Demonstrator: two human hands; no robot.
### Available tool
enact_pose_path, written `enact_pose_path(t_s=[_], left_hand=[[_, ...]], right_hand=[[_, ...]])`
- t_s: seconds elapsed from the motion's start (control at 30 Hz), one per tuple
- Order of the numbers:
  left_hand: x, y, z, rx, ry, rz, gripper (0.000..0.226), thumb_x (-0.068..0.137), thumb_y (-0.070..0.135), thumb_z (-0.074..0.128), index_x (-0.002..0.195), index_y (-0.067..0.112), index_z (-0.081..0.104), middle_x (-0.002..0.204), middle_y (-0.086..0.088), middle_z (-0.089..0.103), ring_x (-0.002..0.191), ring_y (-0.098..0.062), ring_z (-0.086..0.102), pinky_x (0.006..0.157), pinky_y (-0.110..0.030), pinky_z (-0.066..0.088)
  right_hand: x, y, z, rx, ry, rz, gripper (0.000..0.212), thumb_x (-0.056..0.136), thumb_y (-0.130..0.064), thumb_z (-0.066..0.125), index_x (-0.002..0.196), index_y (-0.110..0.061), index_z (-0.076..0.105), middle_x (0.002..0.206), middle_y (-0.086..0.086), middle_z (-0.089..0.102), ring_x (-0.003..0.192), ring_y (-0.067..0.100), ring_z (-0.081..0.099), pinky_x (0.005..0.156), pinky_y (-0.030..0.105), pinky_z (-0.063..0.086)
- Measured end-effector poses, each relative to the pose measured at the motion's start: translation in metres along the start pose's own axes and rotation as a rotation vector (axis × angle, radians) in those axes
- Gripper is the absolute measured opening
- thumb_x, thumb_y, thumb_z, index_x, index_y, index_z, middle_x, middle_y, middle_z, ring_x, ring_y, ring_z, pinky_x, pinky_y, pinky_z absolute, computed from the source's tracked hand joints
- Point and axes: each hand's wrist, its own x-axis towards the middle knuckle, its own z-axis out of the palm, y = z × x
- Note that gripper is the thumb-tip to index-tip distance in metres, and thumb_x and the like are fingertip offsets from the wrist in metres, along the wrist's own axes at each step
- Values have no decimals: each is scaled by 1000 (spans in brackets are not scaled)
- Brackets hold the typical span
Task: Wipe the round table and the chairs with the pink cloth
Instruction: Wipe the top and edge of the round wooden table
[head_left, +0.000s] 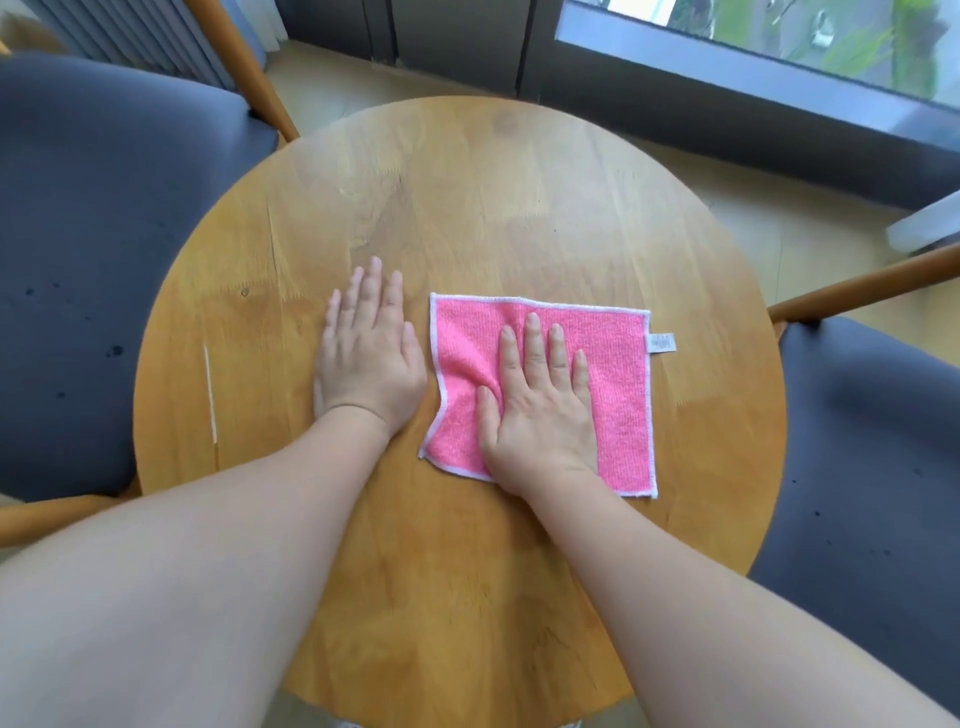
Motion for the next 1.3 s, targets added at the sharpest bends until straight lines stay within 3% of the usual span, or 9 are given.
enact_pose_path(t_s=[0.2,0.43,0.6,0.87,1.17,1.3], left_hand=[[-4,1,2,29,-36,4,62,88,27,28,147,10,31,157,-6,21,146,-17,14,118,-31,-2],[-1,6,-2,38,-54,4,61,87,24,30,146,8,34,156,-7,23,145,-19,17,117,-30,-2],[-2,11,-3,22,-75,16,59,87,23,31,145,10,36,156,-6,25,145,-18,18,117,-26,-4],[2,9,-5,10,-77,26,57,88,22,34,144,10,38,155,-7,27,144,-19,21,118,-29,0],[1,5,-5,6,-77,36,58,87,22,33,143,8,39,154,-8,28,144,-22,23,119,-36,7],[1,6,-4,8,-75,37,58,87,21,34,143,8,40,154,-9,28,144,-22,23,119,-37,8]], right_hand=[[-3,5,1,-3,-59,-28,65,91,-53,2,144,-25,-21,152,0,-32,138,20,-36,113,43,-24],[35,33,-14,-26,-32,-83,65,90,-53,6,147,-28,-15,154,-6,-24,143,17,-24,114,41,-22],[86,73,-37,-71,-9,11,69,91,-52,8,154,-26,-3,162,-1,-10,148,23,-12,118,43,-13],[149,123,-65,-80,83,190,69,92,-53,10,155,-23,3,163,3,-4,149,24,-6,120,44,-4],[167,110,-64,-80,61,276,67,96,-48,15,155,-17,2,162,9,-5,149,30,-6,120,49,-2],[158,79,-58,-106,45,147,71,93,-51,12,154,-16,2,162,10,-5,148,31,-7,119,49,-4]])
